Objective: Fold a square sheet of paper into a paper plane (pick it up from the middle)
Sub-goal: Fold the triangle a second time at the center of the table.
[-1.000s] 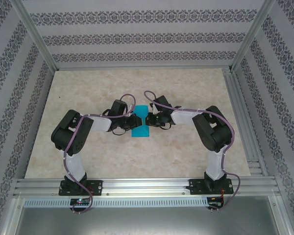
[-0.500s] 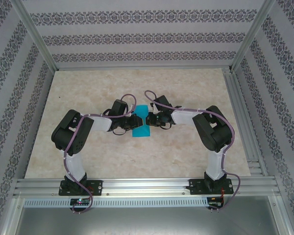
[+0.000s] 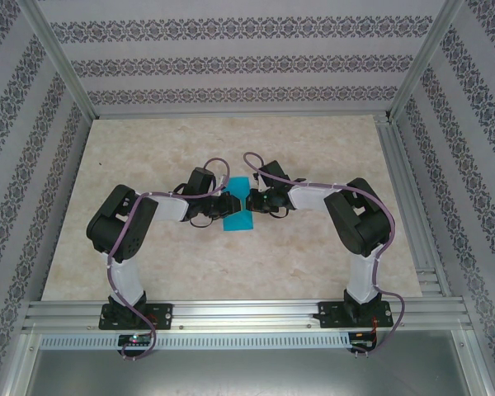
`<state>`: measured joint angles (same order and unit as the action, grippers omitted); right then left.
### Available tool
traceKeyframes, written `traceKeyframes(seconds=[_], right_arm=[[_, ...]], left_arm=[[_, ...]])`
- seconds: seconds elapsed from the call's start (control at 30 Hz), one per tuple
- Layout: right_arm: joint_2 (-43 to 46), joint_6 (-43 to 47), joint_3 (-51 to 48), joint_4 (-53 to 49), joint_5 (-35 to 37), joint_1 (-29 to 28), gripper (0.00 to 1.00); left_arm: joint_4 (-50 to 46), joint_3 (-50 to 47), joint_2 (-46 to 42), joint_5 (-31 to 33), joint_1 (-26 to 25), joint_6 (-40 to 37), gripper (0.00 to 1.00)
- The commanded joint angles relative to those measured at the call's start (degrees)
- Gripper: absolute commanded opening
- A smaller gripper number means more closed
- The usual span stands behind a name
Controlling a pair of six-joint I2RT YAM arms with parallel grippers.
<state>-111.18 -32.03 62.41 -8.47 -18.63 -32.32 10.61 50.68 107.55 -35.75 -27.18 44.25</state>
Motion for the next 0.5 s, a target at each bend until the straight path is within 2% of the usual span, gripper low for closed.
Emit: traceKeyframes(seconds=[0.0, 0.47], right_arm=[[-0.62, -1.19, -0.71, 0.56, 2.68, 1.11, 0.10], [-1.23, -3.43, -1.74, 0.58, 2.71, 1.65, 0.07]], left_arm=[[2.83, 0.08, -0.67, -0.99, -0.86, -0.12, 0.18], [3.29, 0.49, -0.28, -0.72, -0.92, 0.18, 0.17]])
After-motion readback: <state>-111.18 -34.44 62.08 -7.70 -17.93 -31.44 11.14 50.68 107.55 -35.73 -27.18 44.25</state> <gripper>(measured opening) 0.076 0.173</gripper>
